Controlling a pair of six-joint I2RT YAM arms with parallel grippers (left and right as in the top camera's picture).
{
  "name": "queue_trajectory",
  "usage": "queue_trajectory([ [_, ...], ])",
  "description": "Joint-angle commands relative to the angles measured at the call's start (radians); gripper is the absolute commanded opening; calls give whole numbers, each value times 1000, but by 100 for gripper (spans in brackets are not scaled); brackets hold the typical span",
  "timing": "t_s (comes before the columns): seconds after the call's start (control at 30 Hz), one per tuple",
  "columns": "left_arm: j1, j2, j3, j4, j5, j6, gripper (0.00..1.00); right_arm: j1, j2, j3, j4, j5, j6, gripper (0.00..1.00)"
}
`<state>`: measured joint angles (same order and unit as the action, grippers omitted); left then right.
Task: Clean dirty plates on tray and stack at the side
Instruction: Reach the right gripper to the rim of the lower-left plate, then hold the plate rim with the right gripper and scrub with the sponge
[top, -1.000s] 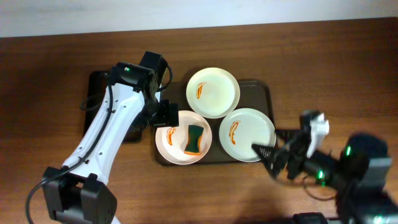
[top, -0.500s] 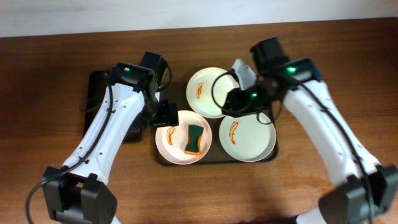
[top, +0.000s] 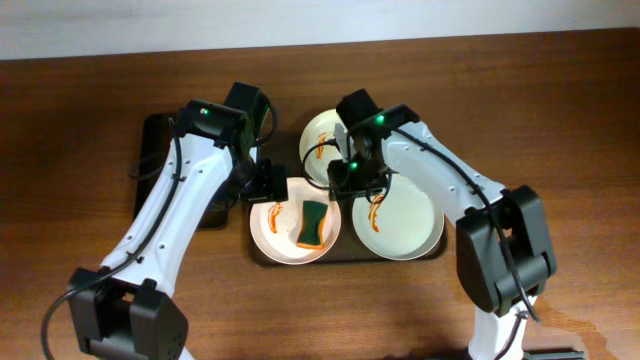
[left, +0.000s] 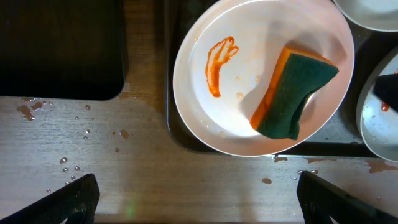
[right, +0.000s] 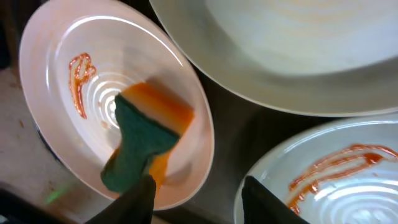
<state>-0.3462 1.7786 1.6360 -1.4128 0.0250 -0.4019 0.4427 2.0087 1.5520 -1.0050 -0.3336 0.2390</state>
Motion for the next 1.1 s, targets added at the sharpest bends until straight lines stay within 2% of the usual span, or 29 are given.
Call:
queue_trajectory([
  [0.0,2,2,-1,0,-11,-9,100,29,9,-85,57,2,40,43],
  [0.13,2,2,-1,0,-11,-9,100,41,9,-156,132,1,40,42],
  [0.23,2,2,-1,2,-11,-9,100,42,9,-158,132,2,40,34],
  [0.3,2,2,-1,-2,-11,-9,100,42,9,-169,135,3,40,34],
  [0.4,2,2,-1,-2,-11,-8,100,42,9,-245,230,2,71,34],
  [0.57,2,5,-36,42,-2,45,100,42,9,-306,314,-2,89,25],
  [0.63,2,5,-94,103,67,101,100,42,9,-306,313,-2,93,15],
  [0.8,2,5,-257,240,206,201,100,42,9,-306,310,-2,92,14],
  [0.87,2,5,-291,278,280,251,97,42,9,-306,310,-2,113,6],
  [0.9,2,5,-309,302,292,251,89,42,9,-306,311,-2,137,4],
  [1.0,2,5,-343,335,294,251,88,42,9,-306,311,-22,137,4],
  [1.07,2,5,-367,374,294,251,84,42,9,-306,311,-25,137,4],
])
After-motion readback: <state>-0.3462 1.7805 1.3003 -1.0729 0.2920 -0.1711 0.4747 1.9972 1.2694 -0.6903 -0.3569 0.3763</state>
